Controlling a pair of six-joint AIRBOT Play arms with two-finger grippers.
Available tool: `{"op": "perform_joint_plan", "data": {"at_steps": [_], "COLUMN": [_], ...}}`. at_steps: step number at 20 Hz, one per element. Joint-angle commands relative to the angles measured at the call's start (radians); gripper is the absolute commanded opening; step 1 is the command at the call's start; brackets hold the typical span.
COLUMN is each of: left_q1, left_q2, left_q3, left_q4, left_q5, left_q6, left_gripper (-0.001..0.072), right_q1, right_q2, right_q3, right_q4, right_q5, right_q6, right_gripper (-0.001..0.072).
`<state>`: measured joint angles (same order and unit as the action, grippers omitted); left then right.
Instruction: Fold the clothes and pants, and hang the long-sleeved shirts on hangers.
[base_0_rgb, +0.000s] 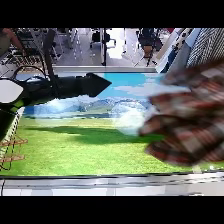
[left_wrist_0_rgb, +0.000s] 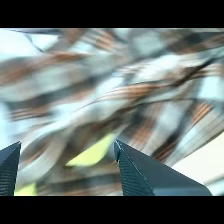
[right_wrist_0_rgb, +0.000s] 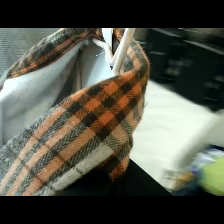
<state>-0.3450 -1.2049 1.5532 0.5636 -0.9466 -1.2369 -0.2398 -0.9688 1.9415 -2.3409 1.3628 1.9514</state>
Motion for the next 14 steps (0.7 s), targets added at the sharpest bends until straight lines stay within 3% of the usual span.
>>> {"op": "perform_joint_plan", "data": {"at_steps": [1, 4, 9, 12, 14], "left_q1": [0.045, 0.093, 0.131, 0.134, 0.134], "left_q2": [0.005, 0.005, 0.005, 0.005, 0.005], "left_q3": [0.001, 0.001, 0.001, 0.001, 0.001], "left_q4": [0.012, 0.012, 0.011, 0.011, 0.011], "left_q5": [-0.212, -0.307, -0.308, -0.323, -0.367], "left_q6": [0.035, 0.041, 0.04, 0.04, 0.04], "left_gripper": [0.0627, 0.0627, 0.0627, 0.0627, 0.0627], "right_q1": [-0.36, -0.604, -0.988, -1.171, -1.282], "right_q2": [0.011, 0.0, -0.101, -0.163, -0.192], "right_q3": [0.075, 0.136, 0.136, 0.136, 0.136], "right_q4": [-0.106, -0.099, 0.039, 0.139, 0.167], "right_q5": [-0.018, -0.239, -0.275, -0.394, -0.459], "right_q6": [-0.064, -0.027, 0.011, 0.024, 0.092], "right_gripper": [0.0024, 0.0024, 0.0024, 0.0024, 0.0024]}}
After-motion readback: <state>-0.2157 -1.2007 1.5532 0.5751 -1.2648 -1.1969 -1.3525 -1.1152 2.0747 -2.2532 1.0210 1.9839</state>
